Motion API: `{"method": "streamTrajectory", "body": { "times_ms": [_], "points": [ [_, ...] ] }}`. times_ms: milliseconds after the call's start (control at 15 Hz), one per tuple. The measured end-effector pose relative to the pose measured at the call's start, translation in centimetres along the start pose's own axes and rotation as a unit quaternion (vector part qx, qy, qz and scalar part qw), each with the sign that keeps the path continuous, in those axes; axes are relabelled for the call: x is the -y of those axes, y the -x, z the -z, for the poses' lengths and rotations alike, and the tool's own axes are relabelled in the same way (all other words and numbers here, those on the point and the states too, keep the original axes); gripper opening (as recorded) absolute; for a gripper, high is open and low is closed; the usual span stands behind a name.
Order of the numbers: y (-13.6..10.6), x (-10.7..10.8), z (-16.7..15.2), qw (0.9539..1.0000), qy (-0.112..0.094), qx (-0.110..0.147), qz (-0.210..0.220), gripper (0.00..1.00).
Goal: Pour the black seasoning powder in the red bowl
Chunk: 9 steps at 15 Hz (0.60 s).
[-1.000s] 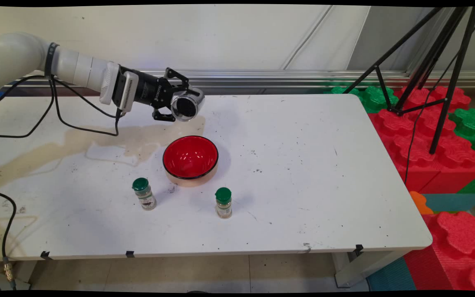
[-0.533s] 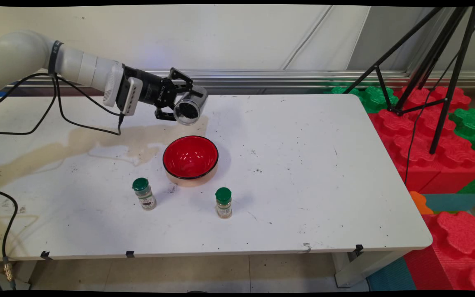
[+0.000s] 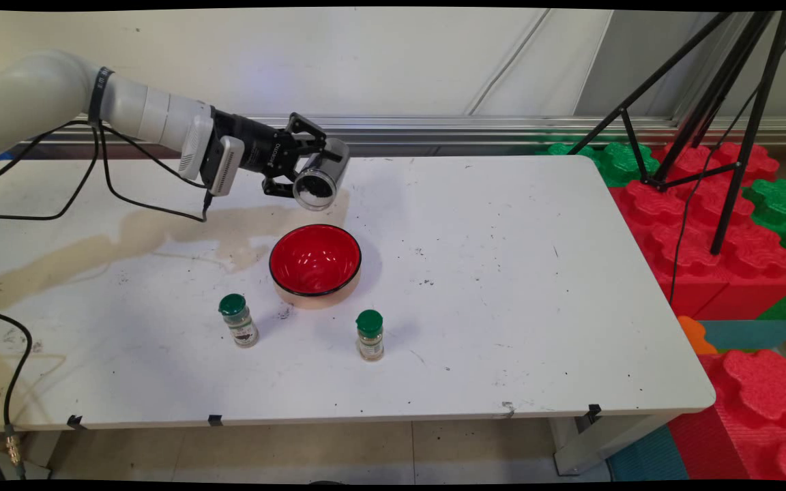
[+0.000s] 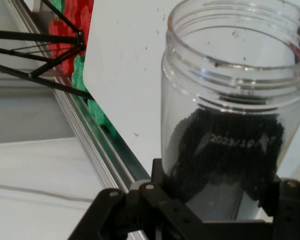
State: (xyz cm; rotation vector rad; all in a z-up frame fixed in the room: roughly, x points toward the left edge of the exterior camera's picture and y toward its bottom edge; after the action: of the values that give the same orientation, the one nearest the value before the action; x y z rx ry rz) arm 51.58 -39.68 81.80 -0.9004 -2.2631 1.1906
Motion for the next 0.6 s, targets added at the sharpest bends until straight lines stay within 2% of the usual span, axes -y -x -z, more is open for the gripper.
{"method": "streamTrajectory", "body": {
  "times_ms": [267,600],
  "points": [
    [-0.2,0.24,-0.24,0.9997,-0.001,0.004,-0.024,0.0],
    [-0.55,0.36,-0.2,0.9996,-0.002,0.002,-0.029,0.0]
  ]
}}
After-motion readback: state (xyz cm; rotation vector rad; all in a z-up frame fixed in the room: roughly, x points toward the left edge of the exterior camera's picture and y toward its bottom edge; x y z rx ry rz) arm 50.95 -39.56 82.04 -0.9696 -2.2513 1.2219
